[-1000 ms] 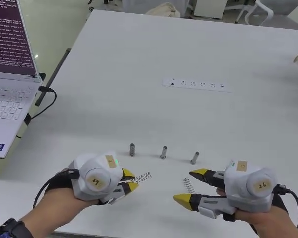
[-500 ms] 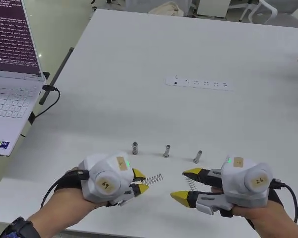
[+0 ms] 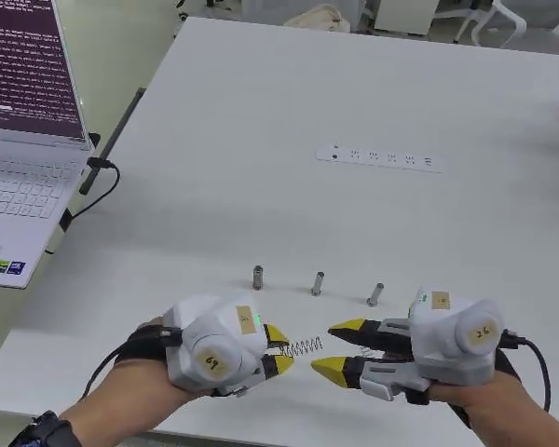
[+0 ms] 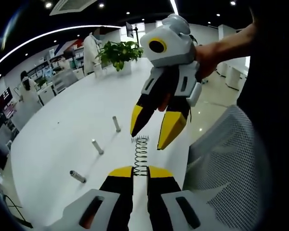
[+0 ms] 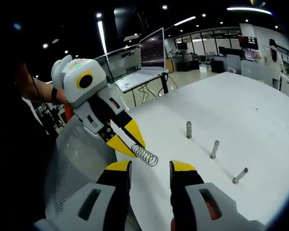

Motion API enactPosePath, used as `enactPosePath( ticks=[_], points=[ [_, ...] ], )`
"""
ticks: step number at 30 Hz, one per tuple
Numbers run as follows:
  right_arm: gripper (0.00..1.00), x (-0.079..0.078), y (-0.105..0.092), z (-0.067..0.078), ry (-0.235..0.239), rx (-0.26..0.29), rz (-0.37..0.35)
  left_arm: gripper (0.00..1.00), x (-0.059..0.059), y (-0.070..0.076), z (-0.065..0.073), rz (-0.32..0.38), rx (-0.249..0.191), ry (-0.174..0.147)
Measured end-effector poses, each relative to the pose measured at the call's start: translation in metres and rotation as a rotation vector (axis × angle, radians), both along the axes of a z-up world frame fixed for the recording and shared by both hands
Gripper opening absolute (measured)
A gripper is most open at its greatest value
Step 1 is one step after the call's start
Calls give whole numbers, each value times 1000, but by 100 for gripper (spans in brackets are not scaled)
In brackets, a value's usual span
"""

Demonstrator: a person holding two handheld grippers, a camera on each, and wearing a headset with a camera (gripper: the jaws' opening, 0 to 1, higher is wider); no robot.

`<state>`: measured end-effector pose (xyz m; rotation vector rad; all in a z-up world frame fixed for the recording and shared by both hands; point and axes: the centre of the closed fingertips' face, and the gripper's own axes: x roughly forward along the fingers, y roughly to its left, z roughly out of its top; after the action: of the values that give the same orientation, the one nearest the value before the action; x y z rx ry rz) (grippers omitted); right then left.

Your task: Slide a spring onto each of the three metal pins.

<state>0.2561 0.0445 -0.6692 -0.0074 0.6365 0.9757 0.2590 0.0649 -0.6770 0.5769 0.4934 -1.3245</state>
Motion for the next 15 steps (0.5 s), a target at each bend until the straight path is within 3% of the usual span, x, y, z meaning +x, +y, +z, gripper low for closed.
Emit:
enactPosePath(
  ticks=[15],
  points=[
    [15,-5,10,3,25,43,26,2,-8,-3,2,-45,2,-16]
  ],
)
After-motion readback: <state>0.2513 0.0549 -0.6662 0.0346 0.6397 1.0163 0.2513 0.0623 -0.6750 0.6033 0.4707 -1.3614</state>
